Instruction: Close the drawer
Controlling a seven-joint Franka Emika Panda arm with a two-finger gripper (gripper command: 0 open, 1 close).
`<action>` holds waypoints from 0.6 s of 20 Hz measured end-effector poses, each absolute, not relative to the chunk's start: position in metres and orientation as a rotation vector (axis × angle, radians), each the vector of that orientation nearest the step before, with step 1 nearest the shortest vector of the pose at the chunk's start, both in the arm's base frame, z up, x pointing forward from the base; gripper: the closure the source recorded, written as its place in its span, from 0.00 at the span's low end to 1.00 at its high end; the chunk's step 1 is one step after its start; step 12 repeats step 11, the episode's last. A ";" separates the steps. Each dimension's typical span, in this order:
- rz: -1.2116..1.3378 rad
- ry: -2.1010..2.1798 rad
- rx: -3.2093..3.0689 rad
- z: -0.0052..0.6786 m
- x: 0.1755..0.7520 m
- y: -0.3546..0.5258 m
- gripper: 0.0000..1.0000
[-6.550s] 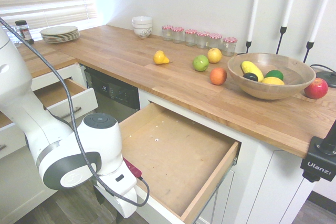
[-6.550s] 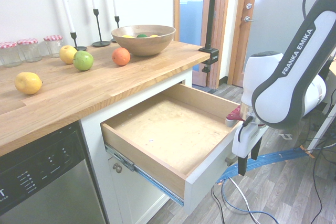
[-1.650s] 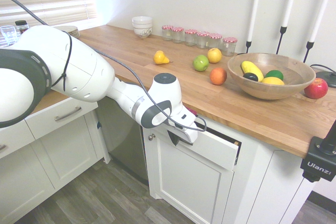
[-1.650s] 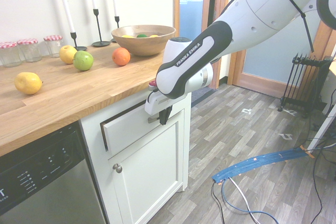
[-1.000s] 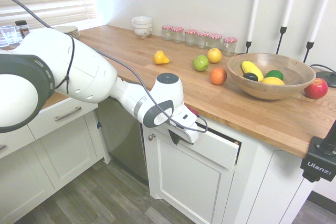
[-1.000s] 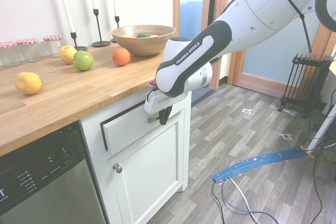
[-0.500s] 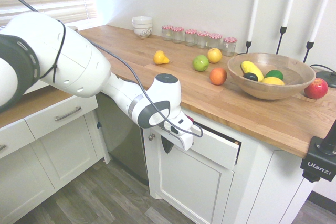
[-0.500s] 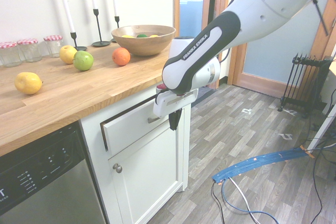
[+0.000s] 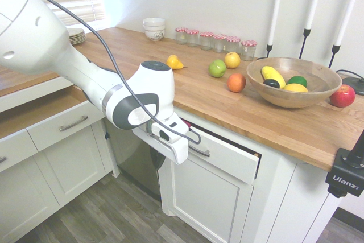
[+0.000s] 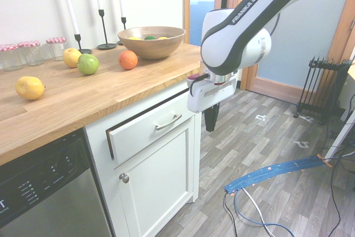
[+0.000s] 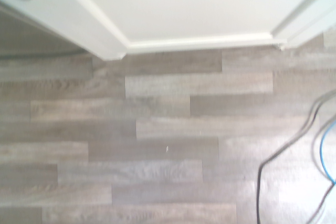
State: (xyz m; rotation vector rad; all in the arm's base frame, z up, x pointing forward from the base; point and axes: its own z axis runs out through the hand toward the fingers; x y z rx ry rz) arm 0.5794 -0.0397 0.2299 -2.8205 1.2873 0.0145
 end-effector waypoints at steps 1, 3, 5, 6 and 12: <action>0.008 1.288 -2.823 0.233 0.567 -0.039 0.00; -0.004 1.292 -2.826 0.238 0.543 -0.038 0.00; -0.014 1.290 -2.829 0.246 0.528 -0.037 0.00; -0.018 1.291 -2.829 0.249 0.523 -0.038 0.00; -0.031 1.300 -2.824 0.252 0.518 -0.041 0.00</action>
